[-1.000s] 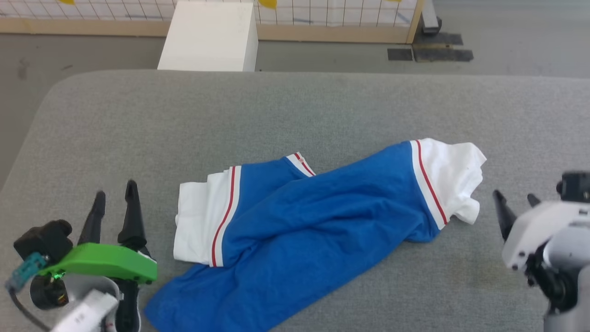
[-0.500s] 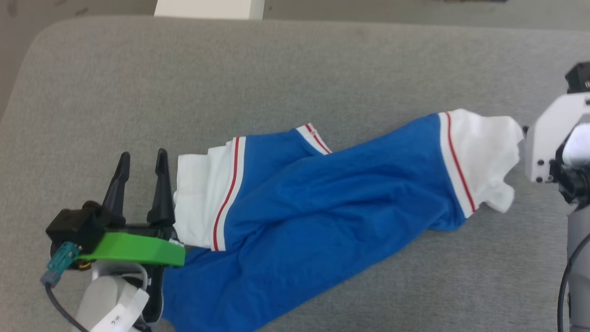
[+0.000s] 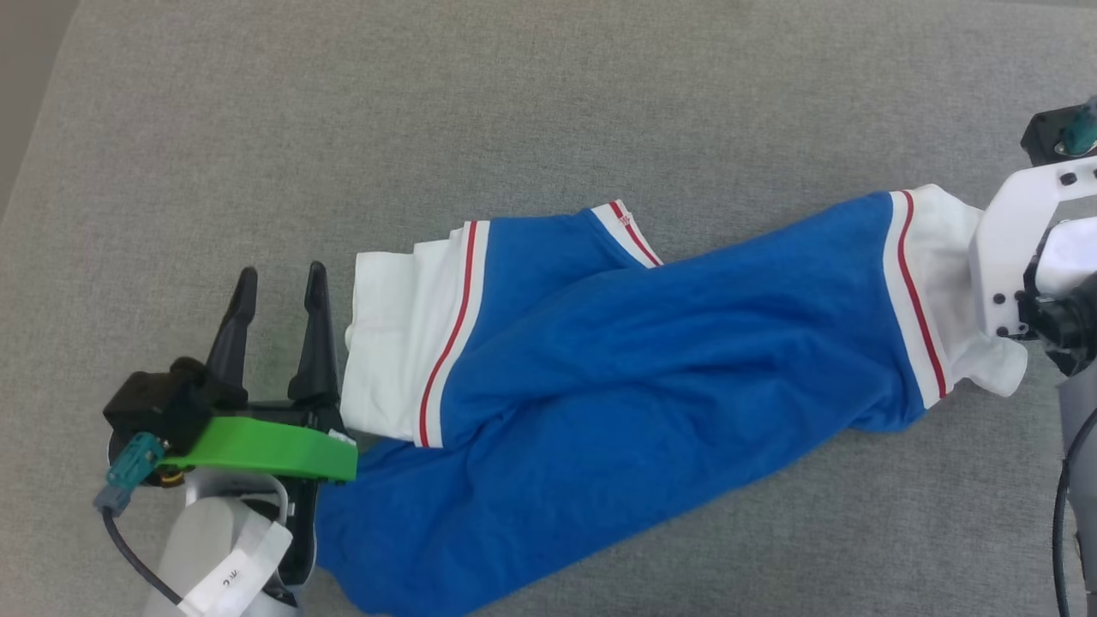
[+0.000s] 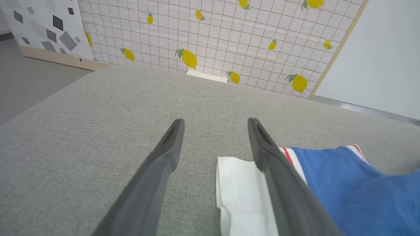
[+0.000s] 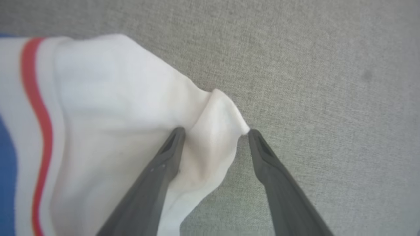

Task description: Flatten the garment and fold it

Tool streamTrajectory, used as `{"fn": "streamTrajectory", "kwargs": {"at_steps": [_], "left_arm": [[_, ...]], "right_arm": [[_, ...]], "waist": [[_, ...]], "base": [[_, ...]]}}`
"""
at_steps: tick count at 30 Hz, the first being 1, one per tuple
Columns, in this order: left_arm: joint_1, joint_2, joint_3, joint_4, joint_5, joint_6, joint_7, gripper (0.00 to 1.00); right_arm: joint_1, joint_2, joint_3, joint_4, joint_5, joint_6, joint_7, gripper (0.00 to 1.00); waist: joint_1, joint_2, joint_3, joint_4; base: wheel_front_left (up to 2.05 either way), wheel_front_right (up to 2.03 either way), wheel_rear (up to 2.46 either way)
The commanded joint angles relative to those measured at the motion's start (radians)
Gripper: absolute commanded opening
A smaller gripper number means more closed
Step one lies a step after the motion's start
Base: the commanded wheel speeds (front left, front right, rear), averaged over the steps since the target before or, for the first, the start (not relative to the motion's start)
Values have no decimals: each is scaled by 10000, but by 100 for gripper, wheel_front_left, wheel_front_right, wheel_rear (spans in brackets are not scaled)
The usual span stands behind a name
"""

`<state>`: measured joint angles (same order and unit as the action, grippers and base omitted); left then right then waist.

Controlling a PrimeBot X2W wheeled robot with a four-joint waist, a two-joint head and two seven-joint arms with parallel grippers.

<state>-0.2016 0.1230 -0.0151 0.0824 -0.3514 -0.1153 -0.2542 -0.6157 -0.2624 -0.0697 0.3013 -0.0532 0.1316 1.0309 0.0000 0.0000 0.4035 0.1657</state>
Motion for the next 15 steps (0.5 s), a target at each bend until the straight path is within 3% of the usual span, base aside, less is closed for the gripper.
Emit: {"fn": "streamTrajectory", "kwargs": {"at_steps": [1, 5, 8, 15], "left_arm": [[-83, -24, 0, 126, 58, -85, -74, 100], [-411, 212, -145, 533, -24, -93, 721, 100], [-1034, 489, -327, 722, -301, -102, 2266, 100], [-2836, 1310, -1085, 1697, -400, 385, 7815, 100]], "right_arm": [[421, 94, 132, 308, 209, -9, 437, 0], [409, -42, 168, -195, 584, -9, 470, 0], [419, -89, 213, -553, 736, -9, 291, 0], [531, -95, 660, -1275, 1135, -9, -41, 0]], "waist": [[0, 0, -68, -58], [0, 0, -238, -187], [0, 0, -353, -250], [0, 0, -334, -342]], "base": [[0, 0, 0], [0, 0, 0], [0, 0, 0], [0, 0, 0]]}}
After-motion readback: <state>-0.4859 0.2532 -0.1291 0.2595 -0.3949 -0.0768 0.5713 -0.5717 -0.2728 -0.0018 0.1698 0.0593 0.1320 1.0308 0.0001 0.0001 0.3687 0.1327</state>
